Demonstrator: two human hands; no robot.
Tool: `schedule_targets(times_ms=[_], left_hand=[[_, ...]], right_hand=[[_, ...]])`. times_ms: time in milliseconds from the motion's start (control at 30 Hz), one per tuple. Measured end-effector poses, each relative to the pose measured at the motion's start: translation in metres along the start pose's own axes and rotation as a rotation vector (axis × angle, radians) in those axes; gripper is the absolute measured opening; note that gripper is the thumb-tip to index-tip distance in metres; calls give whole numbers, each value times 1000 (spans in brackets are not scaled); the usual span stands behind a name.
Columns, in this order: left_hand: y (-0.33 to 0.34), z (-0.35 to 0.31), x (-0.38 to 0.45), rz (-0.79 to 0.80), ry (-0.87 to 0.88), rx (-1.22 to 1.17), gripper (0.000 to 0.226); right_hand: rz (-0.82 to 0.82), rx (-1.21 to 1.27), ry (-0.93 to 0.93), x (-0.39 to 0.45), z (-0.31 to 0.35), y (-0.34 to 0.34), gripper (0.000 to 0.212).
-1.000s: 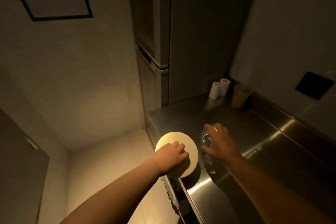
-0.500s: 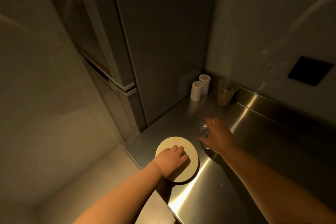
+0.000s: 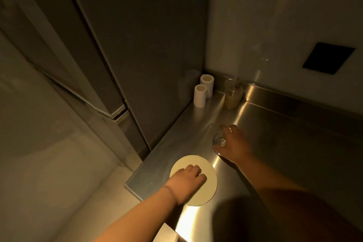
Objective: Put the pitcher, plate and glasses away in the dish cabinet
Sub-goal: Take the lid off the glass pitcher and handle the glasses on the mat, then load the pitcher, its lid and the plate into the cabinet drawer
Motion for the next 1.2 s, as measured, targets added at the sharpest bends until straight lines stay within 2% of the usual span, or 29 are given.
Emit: schedule_targets(times_ms=[200,267,400,500,567,667,767,1000,1200], left_hand=[[0,3,2,-21,55,24,52],[-3,1,4,-79,89,43,49],[-7,-29,7,-188,241,26,46],[-3,-61,15,-178,327,20,50],[4,-81,21,-158,302,1,55],[25,-119,30,-62,165,-83,65],[44,-160,32,7,77,-72,76],[47,-286,41,30,143,-50,81],[46,-420,54,36,207,-38,81]], right_hand=[[36,41,87,-4,-5,7,85],[-9,115,149,-19,-11,4,89],[-72,202,301,-83,-43,8,80],[44,99,382,-145,-71,21,71],[132,51,402,-184,-86,29,67],[200,13,370,-235,-106,29,69],[212,30,391,-276,-130,25,72],[146,-35,417,-386,-213,0,74],[162,-67,476,-474,-291,-34,65]])
Point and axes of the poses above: each hand's wrist, its own x-axis towards the middle knuckle, its own y-axis out of the palm, z = x × y, the point moved 6 cm from there along x, towards the middle knuckle, and after that the axes turned 1 degree about z, right-handed, at the moved point
